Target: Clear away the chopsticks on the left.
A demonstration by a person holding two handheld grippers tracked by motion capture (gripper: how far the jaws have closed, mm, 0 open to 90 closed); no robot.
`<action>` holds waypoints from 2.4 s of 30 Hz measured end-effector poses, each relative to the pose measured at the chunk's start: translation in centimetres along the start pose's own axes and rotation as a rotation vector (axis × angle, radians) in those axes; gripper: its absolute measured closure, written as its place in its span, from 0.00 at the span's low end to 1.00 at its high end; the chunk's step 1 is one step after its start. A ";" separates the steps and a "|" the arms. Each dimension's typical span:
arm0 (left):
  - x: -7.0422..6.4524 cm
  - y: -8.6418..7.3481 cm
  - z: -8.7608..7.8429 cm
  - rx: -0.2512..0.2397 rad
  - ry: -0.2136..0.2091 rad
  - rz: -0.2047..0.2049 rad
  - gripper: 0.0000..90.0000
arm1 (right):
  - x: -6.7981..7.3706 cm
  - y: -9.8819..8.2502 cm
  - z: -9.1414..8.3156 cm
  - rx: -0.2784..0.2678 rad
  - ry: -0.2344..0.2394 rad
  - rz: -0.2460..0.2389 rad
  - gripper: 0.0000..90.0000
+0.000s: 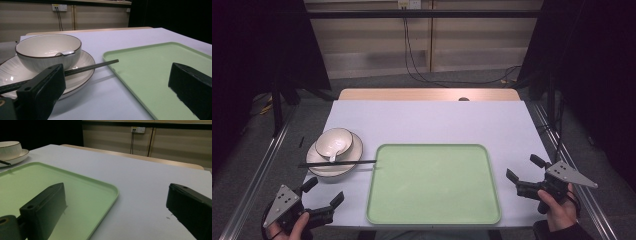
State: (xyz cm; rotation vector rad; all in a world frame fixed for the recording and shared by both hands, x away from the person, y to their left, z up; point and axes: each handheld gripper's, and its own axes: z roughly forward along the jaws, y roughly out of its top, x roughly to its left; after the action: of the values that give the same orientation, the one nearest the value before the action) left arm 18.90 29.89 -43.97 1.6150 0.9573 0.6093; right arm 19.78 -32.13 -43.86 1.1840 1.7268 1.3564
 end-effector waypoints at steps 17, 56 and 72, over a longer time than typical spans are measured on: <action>0.8 0.0 0.3 0.055 -0.060 0.029 0.02 | 0.3 -0.2 0.2 0.013 0.040 0.008 0.02; 10.3 3.8 4.8 0.395 -0.163 0.230 0.18 | 0.6 -0.1 0.7 0.015 0.058 -0.023 0.03; 12.3 3.5 6.8 0.473 -0.248 0.322 0.72 | 0.7 -0.2 0.8 0.029 0.074 -0.017 0.03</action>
State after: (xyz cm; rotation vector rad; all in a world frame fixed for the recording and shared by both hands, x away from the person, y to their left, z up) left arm 31.89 36.30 -43.55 2.2358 0.6905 0.3966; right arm 20.15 -31.21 -44.22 1.1453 1.8093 1.3854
